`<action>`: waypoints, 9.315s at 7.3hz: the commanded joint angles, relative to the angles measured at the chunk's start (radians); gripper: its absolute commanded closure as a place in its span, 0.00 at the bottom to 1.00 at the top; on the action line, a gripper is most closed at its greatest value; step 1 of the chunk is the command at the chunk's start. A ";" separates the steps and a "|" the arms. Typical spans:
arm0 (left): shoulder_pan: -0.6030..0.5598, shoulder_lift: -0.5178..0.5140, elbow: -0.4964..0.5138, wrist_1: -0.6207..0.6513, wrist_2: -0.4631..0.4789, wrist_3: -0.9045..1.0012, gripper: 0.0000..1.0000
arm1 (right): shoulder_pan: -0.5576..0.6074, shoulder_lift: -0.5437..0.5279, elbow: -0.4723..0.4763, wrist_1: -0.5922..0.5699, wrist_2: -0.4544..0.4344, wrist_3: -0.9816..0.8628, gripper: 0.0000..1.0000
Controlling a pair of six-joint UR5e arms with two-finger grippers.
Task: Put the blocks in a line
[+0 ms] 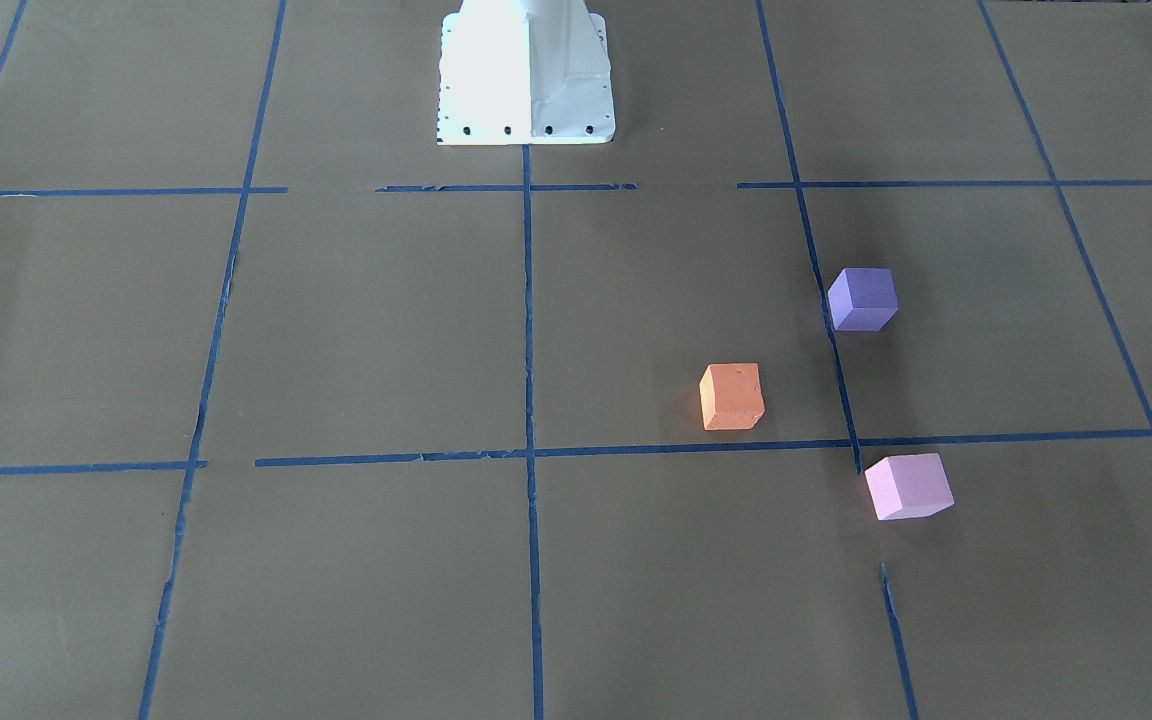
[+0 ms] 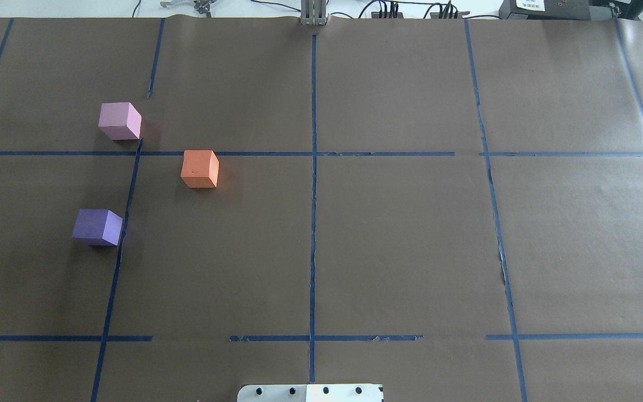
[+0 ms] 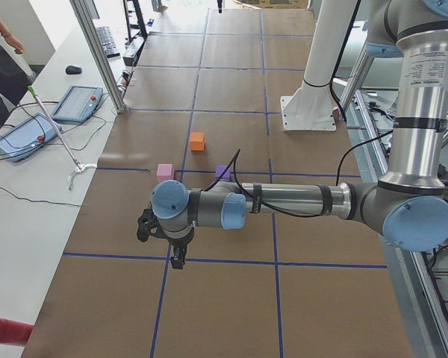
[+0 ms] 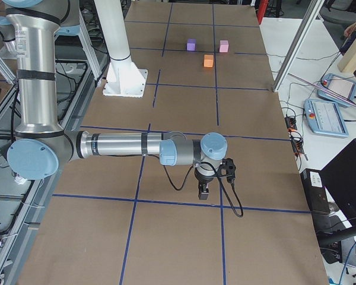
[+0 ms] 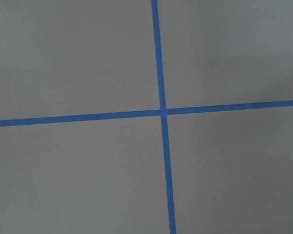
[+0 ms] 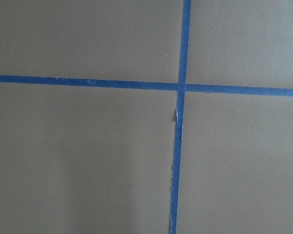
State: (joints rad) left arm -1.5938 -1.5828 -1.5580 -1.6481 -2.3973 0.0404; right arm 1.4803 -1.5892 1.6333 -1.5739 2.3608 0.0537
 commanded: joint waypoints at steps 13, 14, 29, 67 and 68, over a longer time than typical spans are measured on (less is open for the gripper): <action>0.827 -0.539 -0.036 -0.133 0.414 -1.083 0.00 | 0.000 0.000 0.000 0.000 0.000 0.000 0.00; 0.834 -0.540 -0.016 -0.139 0.412 -1.085 0.00 | 0.000 0.000 0.000 -0.002 0.000 0.000 0.00; 0.674 -0.257 -0.246 -0.076 0.312 -0.869 1.00 | 0.000 0.000 0.000 0.000 0.000 0.000 0.00; -0.087 -0.103 0.082 0.017 0.063 -0.023 0.00 | 0.000 0.000 0.000 0.000 0.000 0.000 0.00; -0.083 -0.126 0.066 0.109 0.063 -0.042 0.00 | 0.000 0.000 0.000 0.000 0.000 0.000 0.00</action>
State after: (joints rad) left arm -1.6800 -1.6901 -1.4771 -1.6217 -2.3322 0.0186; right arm 1.4803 -1.5892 1.6337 -1.5739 2.3608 0.0537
